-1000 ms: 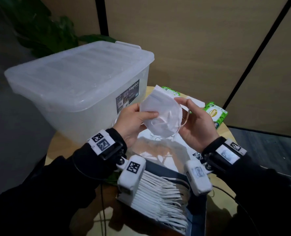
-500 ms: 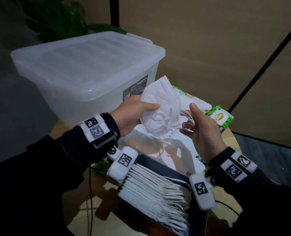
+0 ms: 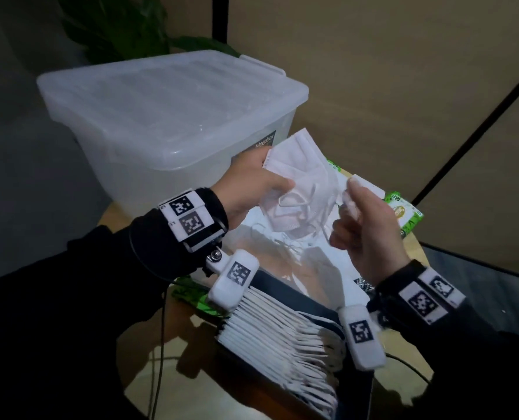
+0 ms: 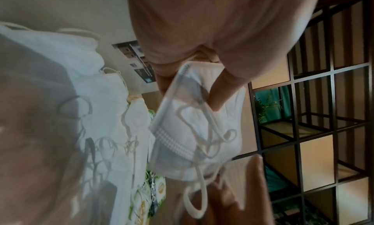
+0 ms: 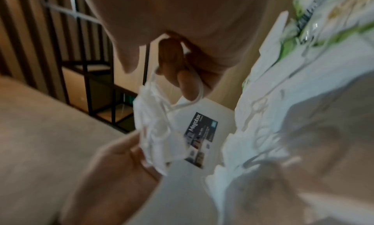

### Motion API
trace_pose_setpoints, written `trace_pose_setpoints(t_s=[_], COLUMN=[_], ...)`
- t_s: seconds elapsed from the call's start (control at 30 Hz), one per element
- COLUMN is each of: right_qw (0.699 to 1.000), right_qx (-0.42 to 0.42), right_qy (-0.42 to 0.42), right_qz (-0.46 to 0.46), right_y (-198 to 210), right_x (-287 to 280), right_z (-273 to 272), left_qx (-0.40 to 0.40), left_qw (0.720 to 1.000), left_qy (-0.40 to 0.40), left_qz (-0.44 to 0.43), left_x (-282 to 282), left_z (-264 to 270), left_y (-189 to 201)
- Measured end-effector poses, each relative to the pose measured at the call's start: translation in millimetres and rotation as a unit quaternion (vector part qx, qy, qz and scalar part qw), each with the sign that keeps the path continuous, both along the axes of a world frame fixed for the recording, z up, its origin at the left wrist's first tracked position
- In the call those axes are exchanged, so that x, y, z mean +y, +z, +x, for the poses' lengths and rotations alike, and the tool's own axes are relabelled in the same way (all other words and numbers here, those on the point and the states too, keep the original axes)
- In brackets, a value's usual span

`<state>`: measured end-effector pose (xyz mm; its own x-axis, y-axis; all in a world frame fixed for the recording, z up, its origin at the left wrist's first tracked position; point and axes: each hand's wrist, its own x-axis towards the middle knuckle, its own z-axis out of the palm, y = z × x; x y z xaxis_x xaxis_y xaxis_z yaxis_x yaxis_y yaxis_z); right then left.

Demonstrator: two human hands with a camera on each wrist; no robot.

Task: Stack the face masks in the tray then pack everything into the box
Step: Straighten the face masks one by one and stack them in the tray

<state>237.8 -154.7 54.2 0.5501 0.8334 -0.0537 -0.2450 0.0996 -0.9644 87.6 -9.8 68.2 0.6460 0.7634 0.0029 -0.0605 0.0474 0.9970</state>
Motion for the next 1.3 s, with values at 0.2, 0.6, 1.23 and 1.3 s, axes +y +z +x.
trace_pose_setpoints(t_s=[0.2,0.6,1.23,1.3], right_qw=[0.975,0.993,0.985,0.996], right_qx=[-0.191,0.106,-0.086,0.031], right_qy=[0.080,0.025,-0.010,-0.054], right_qz=[-0.080,-0.032,-0.148,-0.068], right_y=[-15.4,1.2,-16.0,-9.0], right_x=[-3.5,-2.9,-5.3,-4.7], right_z=[3.9,9.8,11.1,14.6], left_qx=[-0.016,0.052,0.149,0.161], left_qw=[0.999,0.996,0.970,0.964], left_qy=[-0.009,-0.008,-0.017,-0.018], left_qz=[-0.047,0.071,0.194,0.209], left_x=[-1.4,7.7,2.5,9.2], left_z=[1.6,-3.0,-4.7,-7.9], left_y=[-5.0,-2.8,-6.3,-3.4])
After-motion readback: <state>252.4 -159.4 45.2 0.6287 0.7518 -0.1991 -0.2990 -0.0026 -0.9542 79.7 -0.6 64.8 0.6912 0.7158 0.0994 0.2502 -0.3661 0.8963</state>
